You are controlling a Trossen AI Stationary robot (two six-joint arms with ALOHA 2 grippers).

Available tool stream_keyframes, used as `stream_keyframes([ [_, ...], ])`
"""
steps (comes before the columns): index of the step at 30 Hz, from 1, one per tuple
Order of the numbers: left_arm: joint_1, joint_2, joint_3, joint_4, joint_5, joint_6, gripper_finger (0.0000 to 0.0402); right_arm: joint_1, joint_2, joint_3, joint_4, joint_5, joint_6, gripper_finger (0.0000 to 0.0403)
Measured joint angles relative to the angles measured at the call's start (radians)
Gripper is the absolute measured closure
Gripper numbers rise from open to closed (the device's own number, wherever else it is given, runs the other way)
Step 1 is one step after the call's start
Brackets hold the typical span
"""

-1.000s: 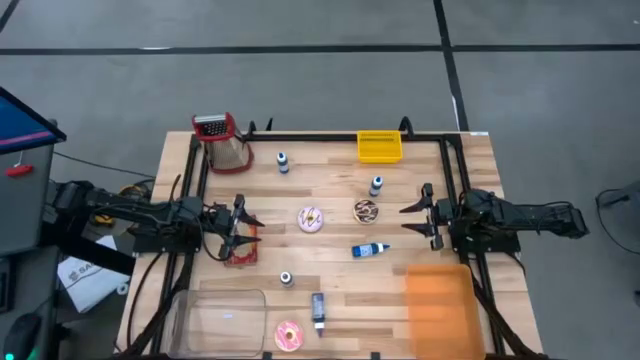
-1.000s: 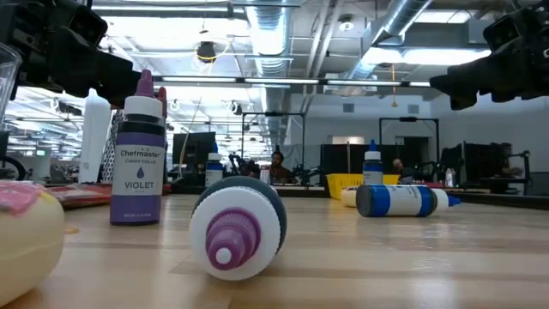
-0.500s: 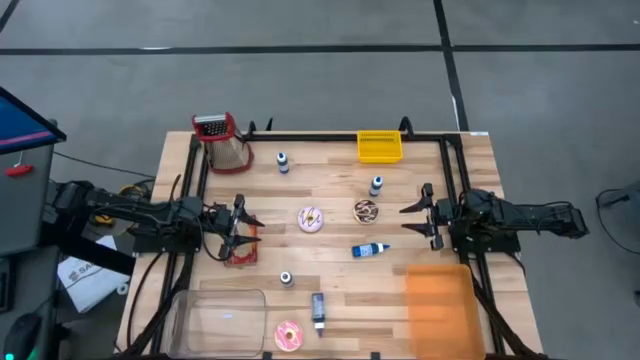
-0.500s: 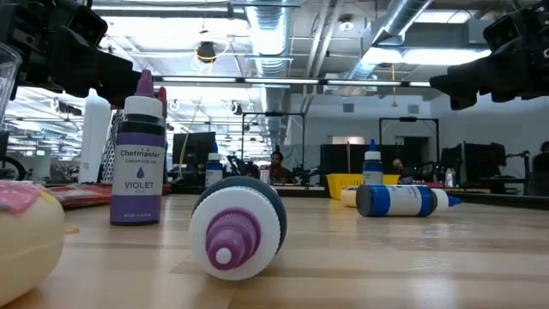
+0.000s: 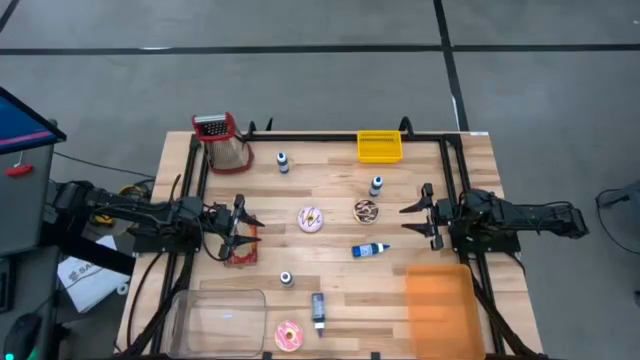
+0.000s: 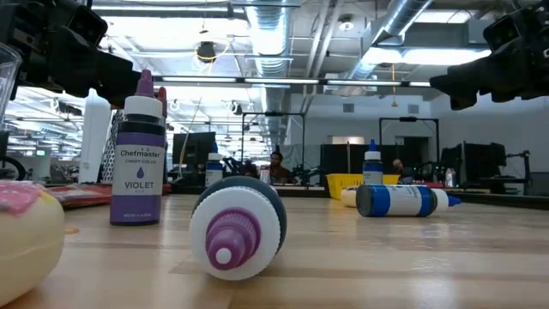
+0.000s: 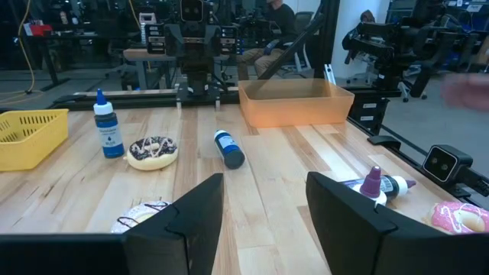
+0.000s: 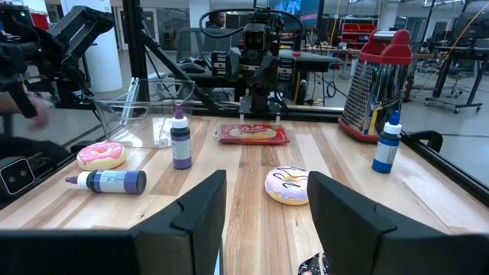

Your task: Pick & Place Food Item

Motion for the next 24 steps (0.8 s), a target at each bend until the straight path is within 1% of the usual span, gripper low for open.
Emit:
stream_keyframes([
  [6,0.0,0.0,0.0,0.0,0.0,0.0,0.0217,-0.003,0.0,0.0,0.0,0.004,-0.001,0.0225],
  [9,0.0,0.0,0.0,0.001,0.0,0.0,0.0217,-0.018,0.0,0.0,0.0,0.029,-0.055,0.0225],
  [12,0.0,0.0,0.0,0.048,0.0,0.0,0.0217,-0.029,0.0,0.0,0.0,0.029,-0.088,0.0225],
  [14,0.0,0.0,0.0,0.092,0.0,-0.022,0.0217,-0.031,0.0,0.0,0.001,0.029,-0.074,0.0225],
  [16,0.0,0.0,0.0,0.145,0.001,-0.118,0.0217,-0.022,0.0,0.0,0.009,0.025,0.055,0.0226],
  [18,0.0,0.0,0.0,0.189,0.001,-0.277,0.0217,-0.009,0.0,0.0,0.035,0.025,0.237,0.0226],
  [19,0.0,0.0,0.0,0.212,0.0,-0.354,0.0217,-0.005,0.0,0.0,0.059,0.03,0.306,0.0226],
  [20,0.0,0.0,0.0,0.238,-0.003,-0.396,0.0217,-0.002,0.0,0.0,0.095,0.042,0.351,0.0226],
  [22,0.0,0.0,0.0,0.294,-0.012,-0.407,0.0217,-0.001,0.0,0.0,0.181,0.055,0.419,0.0226],
  [24,-0.002,0.0,0.0,0.352,0.003,-0.393,0.0217,0.008,0.0,0.0,0.247,0.036,0.459,0.0226],
])
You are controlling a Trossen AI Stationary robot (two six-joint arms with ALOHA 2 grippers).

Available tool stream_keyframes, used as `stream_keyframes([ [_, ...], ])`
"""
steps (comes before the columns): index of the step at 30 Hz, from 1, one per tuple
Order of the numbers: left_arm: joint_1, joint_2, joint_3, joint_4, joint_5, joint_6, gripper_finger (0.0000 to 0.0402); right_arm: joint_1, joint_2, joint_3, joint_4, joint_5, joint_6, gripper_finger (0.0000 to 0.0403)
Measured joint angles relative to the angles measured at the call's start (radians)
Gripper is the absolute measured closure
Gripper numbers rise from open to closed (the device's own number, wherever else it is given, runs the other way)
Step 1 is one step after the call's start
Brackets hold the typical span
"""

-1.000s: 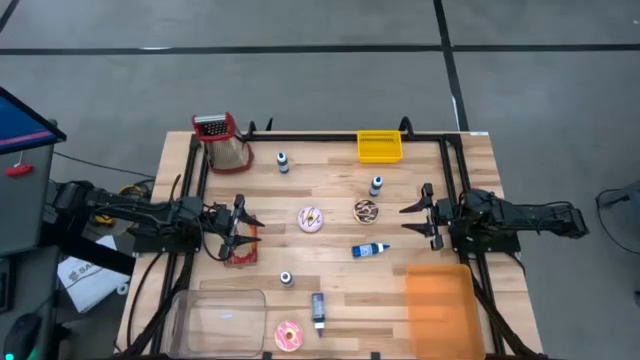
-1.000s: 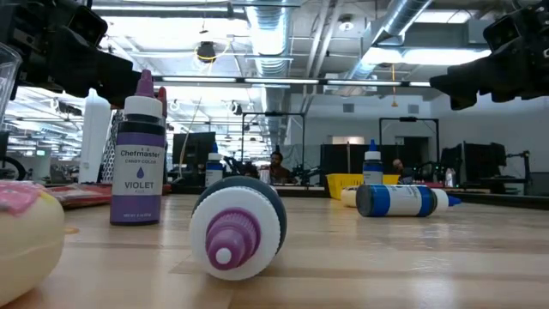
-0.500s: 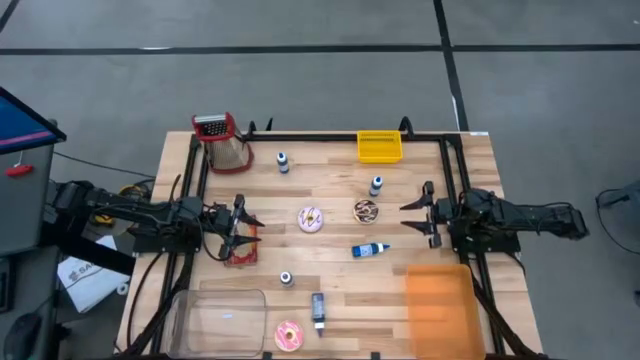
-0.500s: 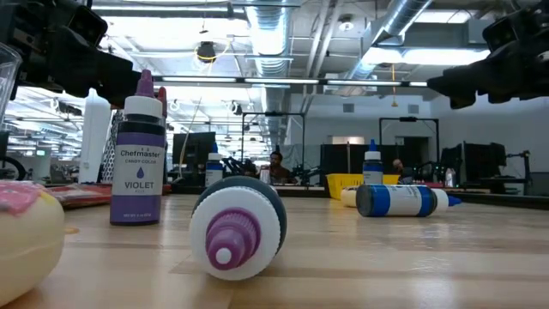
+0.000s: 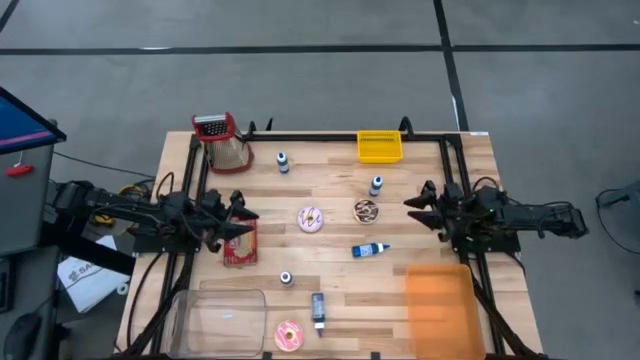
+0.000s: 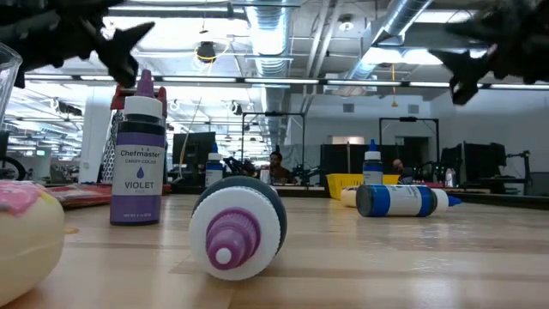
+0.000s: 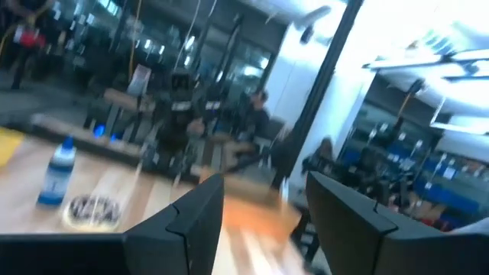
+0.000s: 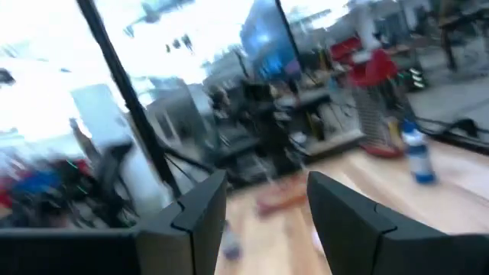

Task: Pick & Place Food Item
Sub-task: Put the red popcorn bag into the orange bin

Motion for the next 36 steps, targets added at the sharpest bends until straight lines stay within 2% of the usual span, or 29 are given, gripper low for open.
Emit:
stream_keyframes([
  [6,-0.048,0.009,0.0,0.08,0.022,0.094,0.0217,0.076,0.004,0.0,0.051,-0.15,0.031,0.0226],
  [9,-0.086,0.028,0.0,0.081,0.022,0.137,0.0217,0.14,0.005,0.0,0.08,-0.186,0.031,0.0226],
  [15,-0.143,0.107,0.0,0.168,0.022,0.223,0.0217,0.24,0.005,0.0,0.154,-0.181,-0.031,0.0226],
  [22,-0.154,0.198,0.0,0.361,0.015,0.375,0.0217,0.265,0.005,0.0,0.182,-0.132,-0.09,0.0226],
  [27,-0.143,0.205,0.028,0.457,-0.096,0.379,0.0217,0.266,0.005,0.0,0.216,-0.055,-0.077,0.0226],
  [31,-0.148,0.208,0.122,0.355,-0.125,0.447,0.0217,0.28,0.009,0.0,0.229,0.025,-0.087,0.0226],
  [34,-0.151,0.238,0.231,0.138,-0.149,0.561,0.0217,0.285,0.016,0.0,0.243,0.083,-0.109,0.0226],
  [36,-0.162,0.278,0.326,-0.037,-0.221,0.638,0.0218,0.283,0.027,0.0,0.252,0.12,-0.117,0.0226],
])
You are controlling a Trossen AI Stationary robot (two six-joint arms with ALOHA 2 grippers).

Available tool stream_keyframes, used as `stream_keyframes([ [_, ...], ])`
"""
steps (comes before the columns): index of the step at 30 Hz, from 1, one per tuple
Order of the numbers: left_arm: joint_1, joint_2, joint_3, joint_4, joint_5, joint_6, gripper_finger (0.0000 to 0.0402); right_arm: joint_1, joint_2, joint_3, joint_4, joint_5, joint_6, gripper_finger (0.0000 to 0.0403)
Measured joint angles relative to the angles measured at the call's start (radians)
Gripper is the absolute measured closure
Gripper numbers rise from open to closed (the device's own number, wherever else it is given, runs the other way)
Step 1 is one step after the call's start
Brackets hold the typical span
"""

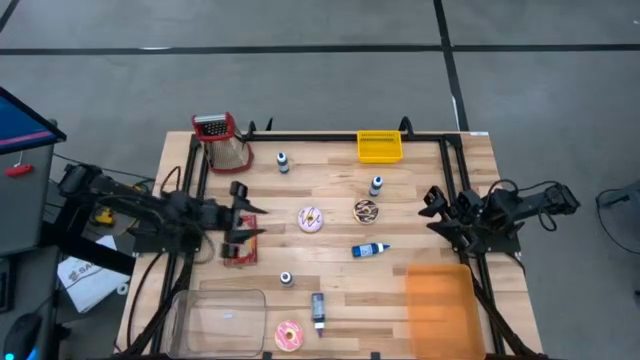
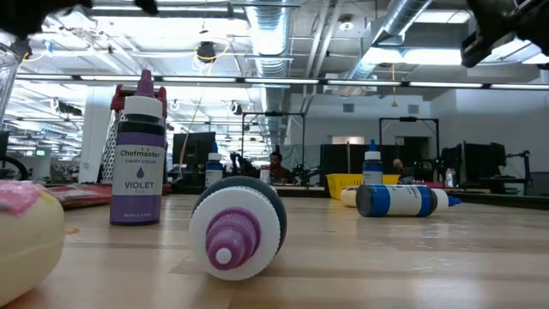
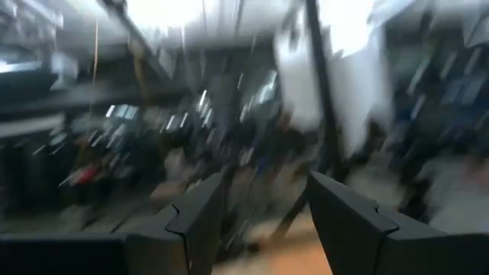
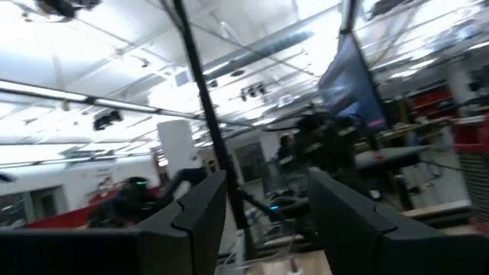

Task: Pick & Place Food Item
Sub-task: Put the red popcorn bag into the orange bin

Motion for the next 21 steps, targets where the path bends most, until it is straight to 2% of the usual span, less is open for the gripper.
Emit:
stream_keyframes([
  [5,-0.076,0.169,0.279,-0.358,-0.265,0.153,0.0218,0.0,0.043,0.0,0.005,0.012,-0.023,0.0226],
  [7,-0.115,0.22,0.376,-0.447,-0.414,0.215,0.0218,0.007,0.056,0.0,0.008,0.009,-0.047,0.0226],
  [10,-0.169,0.266,0.449,-0.531,-0.687,0.26,0.0218,0.023,0.083,0.018,-0.003,0.011,-0.077,0.0226],
  [13,-0.219,0.26,0.448,-0.569,-0.903,0.275,0.0218,0.047,0.126,0.057,-0.091,0.059,-0.088,0.0226],
  [15,-0.248,0.233,0.422,-0.584,-0.964,0.265,0.0218,0.066,0.171,0.095,-0.184,0.117,-0.079,0.0226],
  [21,-0.254,0.101,0.341,-0.579,-0.972,0.199,0.0218,0.098,0.396,0.292,-0.465,0.346,-0.013,0.0226],
])
